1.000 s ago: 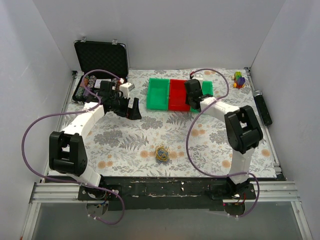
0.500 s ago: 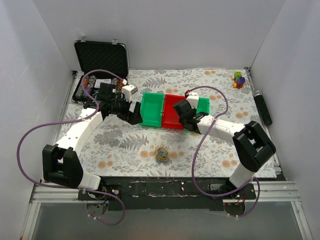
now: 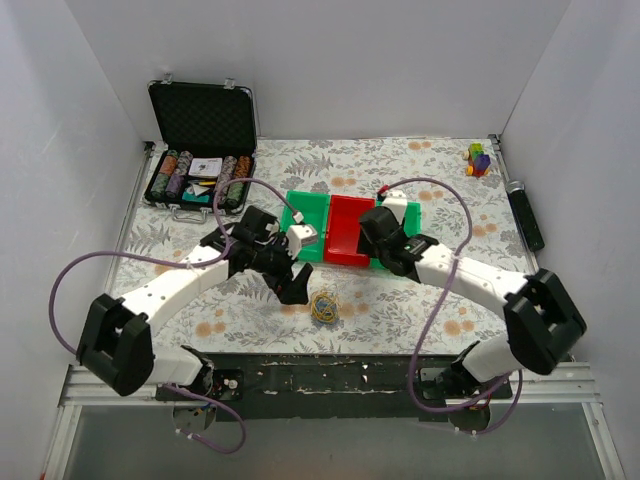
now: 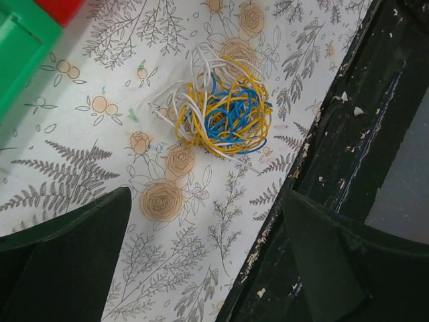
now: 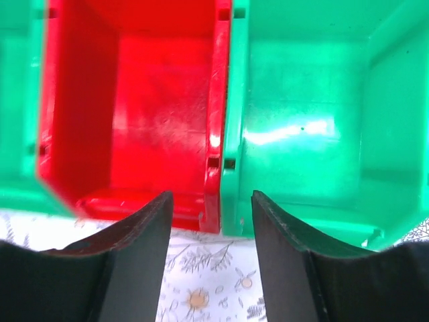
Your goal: Untangle the cables
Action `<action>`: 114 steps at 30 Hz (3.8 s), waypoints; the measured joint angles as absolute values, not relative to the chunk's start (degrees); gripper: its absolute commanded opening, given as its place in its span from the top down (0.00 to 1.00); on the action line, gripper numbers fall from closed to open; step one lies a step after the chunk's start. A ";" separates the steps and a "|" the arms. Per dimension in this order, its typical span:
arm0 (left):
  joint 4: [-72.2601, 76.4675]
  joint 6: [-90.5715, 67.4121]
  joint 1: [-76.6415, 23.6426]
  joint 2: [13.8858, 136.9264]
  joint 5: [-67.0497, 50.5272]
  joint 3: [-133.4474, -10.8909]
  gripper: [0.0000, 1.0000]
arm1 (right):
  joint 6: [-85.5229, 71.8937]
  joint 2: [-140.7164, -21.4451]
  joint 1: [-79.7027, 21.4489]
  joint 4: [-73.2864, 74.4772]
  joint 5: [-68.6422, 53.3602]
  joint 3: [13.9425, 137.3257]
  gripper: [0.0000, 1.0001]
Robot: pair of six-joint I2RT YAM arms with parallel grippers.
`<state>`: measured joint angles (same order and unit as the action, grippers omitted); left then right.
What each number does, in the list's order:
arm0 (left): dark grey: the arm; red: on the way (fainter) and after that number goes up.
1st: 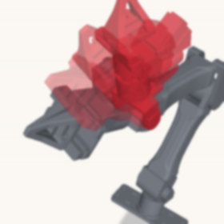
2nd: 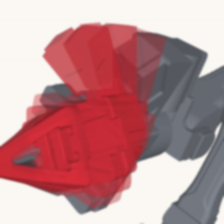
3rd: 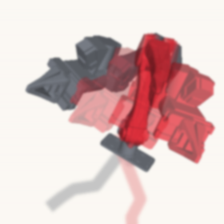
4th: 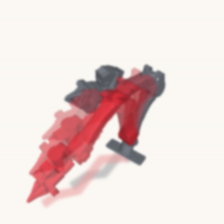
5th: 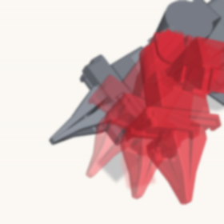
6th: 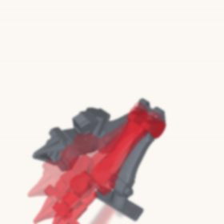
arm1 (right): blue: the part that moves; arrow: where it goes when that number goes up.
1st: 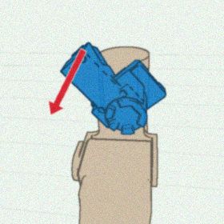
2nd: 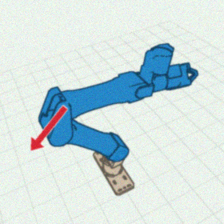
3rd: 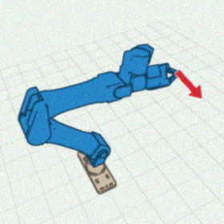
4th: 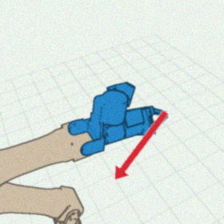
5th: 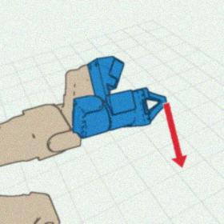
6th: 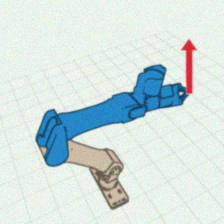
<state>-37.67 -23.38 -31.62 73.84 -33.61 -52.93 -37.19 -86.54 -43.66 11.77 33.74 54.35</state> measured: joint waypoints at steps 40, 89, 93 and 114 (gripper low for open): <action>-30.65 -28.77 -39.88 82.74 -32.27 -58.59 0.88 | -29.69 -61.12 -52.16 -3.44 6.09 33.10 0.41; -34.41 -22.59 -36.27 83.79 -23.66 -51.22 0.89 | -28.16 -71.75 -55.57 -8.75 3.66 34.39 0.41; -33.63 -22.83 -36.27 83.79 -23.24 -51.22 1.00 | -28.03 -71.75 -55.92 -8.78 3.64 34.39 0.41; -38.79 -23.83 -36.05 74.46 -24.86 -55.59 1.00 | -22.94 -78.76 -59.05 -10.46 5.69 40.32 0.31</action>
